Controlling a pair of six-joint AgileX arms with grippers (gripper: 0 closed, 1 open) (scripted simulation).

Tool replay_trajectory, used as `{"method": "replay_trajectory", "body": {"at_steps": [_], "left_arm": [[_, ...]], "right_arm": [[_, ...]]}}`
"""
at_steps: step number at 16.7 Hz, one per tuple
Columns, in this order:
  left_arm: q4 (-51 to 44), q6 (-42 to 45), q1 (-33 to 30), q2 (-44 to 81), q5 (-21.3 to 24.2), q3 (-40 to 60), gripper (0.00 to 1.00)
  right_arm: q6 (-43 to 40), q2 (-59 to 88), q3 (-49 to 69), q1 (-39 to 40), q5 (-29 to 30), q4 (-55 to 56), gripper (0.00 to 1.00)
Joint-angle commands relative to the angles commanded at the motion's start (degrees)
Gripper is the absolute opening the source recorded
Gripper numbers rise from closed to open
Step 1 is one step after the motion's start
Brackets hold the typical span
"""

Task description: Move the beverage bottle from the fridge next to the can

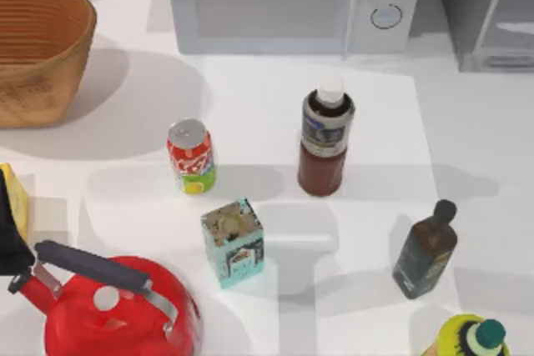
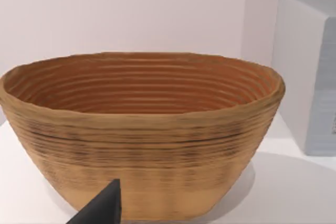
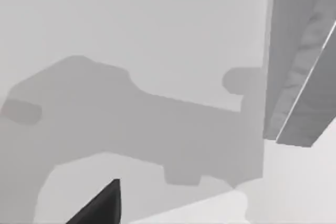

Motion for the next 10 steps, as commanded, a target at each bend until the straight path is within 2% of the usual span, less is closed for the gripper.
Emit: {"method": "replay_trajectory", "body": {"at_steps": [3, 5, 10], "left_arm": [[0.0, 0.0, 0.0, 0.0, 0.0, 0.0, 1.0], [0.0, 0.0, 0.0, 0.0, 0.0, 0.0, 1.0], [0.0, 0.0, 0.0, 0.0, 0.0, 0.0, 1.0]], "right_arm": [[-10.66, 10.85, 2.77, -10.04, -5.18, 2.03, 1.0], [-14.78, 15.07, 3.84, -14.08, -7.41, 3.09, 1.0], [-16.52, 16.91, 4.26, -15.8, -8.43, 3.62, 1.0]]}}
